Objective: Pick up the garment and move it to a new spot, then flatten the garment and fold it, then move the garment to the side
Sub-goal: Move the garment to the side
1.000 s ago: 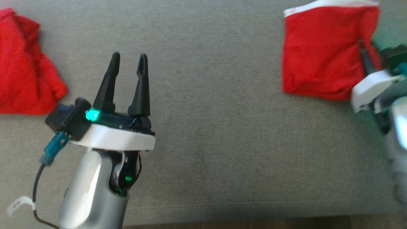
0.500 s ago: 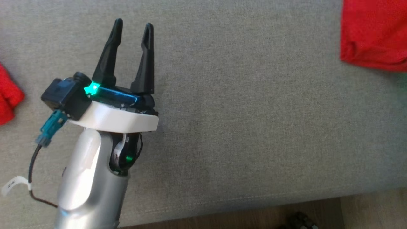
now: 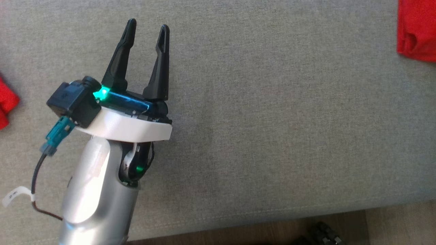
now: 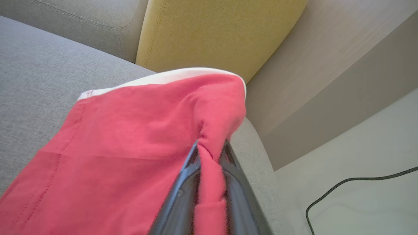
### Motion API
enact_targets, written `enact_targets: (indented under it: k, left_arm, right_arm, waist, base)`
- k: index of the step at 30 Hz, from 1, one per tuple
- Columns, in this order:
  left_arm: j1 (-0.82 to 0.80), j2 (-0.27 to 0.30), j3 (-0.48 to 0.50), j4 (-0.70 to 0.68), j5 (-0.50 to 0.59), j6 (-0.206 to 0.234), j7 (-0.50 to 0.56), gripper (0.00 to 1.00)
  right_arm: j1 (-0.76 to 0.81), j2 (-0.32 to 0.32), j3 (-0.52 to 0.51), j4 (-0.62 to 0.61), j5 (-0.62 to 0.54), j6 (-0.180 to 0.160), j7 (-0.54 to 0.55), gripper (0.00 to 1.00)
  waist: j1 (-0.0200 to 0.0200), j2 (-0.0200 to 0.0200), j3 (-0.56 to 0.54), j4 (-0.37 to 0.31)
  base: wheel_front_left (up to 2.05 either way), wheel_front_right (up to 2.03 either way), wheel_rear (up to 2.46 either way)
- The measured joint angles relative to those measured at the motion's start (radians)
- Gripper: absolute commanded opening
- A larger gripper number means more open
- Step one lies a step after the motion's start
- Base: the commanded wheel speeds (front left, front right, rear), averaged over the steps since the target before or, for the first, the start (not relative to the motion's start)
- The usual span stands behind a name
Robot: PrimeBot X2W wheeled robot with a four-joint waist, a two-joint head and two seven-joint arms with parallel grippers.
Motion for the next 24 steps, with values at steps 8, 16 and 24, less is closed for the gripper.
enact_targets:
  k: [8,16,24]
  left_arm:
    - [-0.012,0.000,0.001,0.008,-0.002,0.001,0.000,1.00]
    - [-0.006,-0.001,0.015,0.018,-0.041,0.018,0.000,1.00]
    - [0.076,-0.001,0.031,0.017,-0.073,0.051,0.000,1.00]
  right_arm:
    - [0.032,0.058,-0.040,-0.093,0.011,0.000,0.001,1.00]
    - [0.031,0.102,0.033,-0.197,0.008,0.000,-0.015,1.00]
    - [0.083,0.213,0.117,-0.271,0.026,0.000,-0.093,1.00]
  waist:
    - [-0.0001,0.0000,-0.019,0.016]
    - [-0.0001,0.0000,-0.083,0.044]
    - [-0.0001,0.0000,-0.192,0.088]
  base:
    - [0.00,0.00,0.00]
    - [0.00,0.00,0.00]
    - [0.00,0.00,0.00]
